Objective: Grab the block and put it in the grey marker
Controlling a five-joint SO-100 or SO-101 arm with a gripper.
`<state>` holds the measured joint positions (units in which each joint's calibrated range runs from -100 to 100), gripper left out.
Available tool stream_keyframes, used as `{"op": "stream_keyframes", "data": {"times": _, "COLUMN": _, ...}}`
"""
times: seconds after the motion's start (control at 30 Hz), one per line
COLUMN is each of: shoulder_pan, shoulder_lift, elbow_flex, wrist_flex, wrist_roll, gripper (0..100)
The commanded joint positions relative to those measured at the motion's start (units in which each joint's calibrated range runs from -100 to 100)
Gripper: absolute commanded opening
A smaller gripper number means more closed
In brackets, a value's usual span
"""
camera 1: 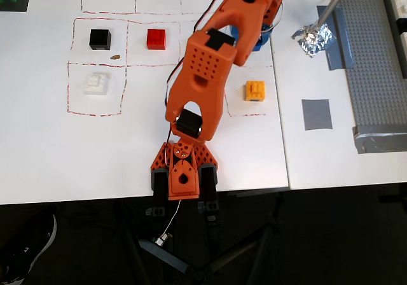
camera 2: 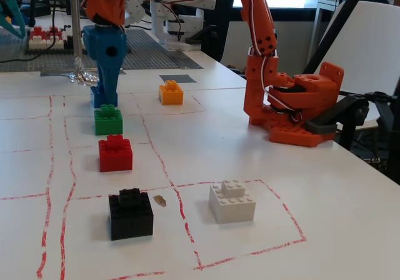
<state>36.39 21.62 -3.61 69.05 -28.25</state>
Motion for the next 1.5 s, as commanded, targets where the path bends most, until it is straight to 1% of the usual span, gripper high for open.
{"op": "stream_keyframes", "data": {"times": 0.0, "shoulder_pan": 1.9, "shoulder_lift": -12.0, "elbow_flex": 0.4, "wrist_flex": -0.3, "wrist_roll": -1.3, "gripper": 0}}
{"op": "stream_keyframes", "data": {"times": 0.17, "shoulder_pan": 0.4, "shoulder_lift": -21.1, "elbow_flex": 6.7, "wrist_flex": -0.1, "wrist_roll": 0.3, "gripper": 0}}
{"op": "stream_keyframes", "data": {"times": 0.27, "shoulder_pan": -1.0, "shoulder_lift": -27.2, "elbow_flex": 9.9, "wrist_flex": 1.5, "wrist_roll": 3.1, "gripper": 0}}
{"op": "stream_keyframes", "data": {"times": 0.33, "shoulder_pan": -1.7, "shoulder_lift": -31.0, "elbow_flex": 11.0, "wrist_flex": 3.8, "wrist_roll": 6.2, "gripper": 0}}
{"op": "stream_keyframes", "data": {"times": 0.4, "shoulder_pan": -1.9, "shoulder_lift": -35.0, "elbow_flex": 12.8, "wrist_flex": 6.1, "wrist_roll": 10.3, "gripper": 0}}
{"op": "stream_keyframes", "data": {"times": 0.57, "shoulder_pan": -0.5, "shoulder_lift": -44.4, "elbow_flex": 18.7, "wrist_flex": 11.9, "wrist_roll": 22.8, "gripper": 0}}
{"op": "stream_keyframes", "data": {"times": 0.67, "shoulder_pan": 2.4, "shoulder_lift": -49.1, "elbow_flex": 22.5, "wrist_flex": 14.8, "wrist_roll": 29.2, "gripper": 0}}
{"op": "stream_keyframes", "data": {"times": 0.83, "shoulder_pan": 11.0, "shoulder_lift": -52.1, "elbow_flex": 25.5, "wrist_flex": 15.1, "wrist_roll": 40.6, "gripper": 0}}
{"op": "stream_keyframes", "data": {"times": 0.93, "shoulder_pan": 16.9, "shoulder_lift": -49.4, "elbow_flex": 25.2, "wrist_flex": 13.2, "wrist_roll": 46.4, "gripper": 0}}
{"op": "stream_keyframes", "data": {"times": 1.17, "shoulder_pan": 30.6, "shoulder_lift": -35.0, "elbow_flex": 15.0, "wrist_flex": 8.3, "wrist_roll": 55.7, "gripper": 0}}
{"op": "stream_keyframes", "data": {"times": 1.33, "shoulder_pan": 38.8, "shoulder_lift": -22.9, "elbow_flex": 4.0, "wrist_flex": 3.3, "wrist_roll": 59.7, "gripper": 0}}
{"op": "stream_keyframes", "data": {"times": 1.47, "shoulder_pan": 43.6, "shoulder_lift": -14.9, "elbow_flex": -4.8, "wrist_flex": 2.4, "wrist_roll": 62.7, "gripper": 0}}
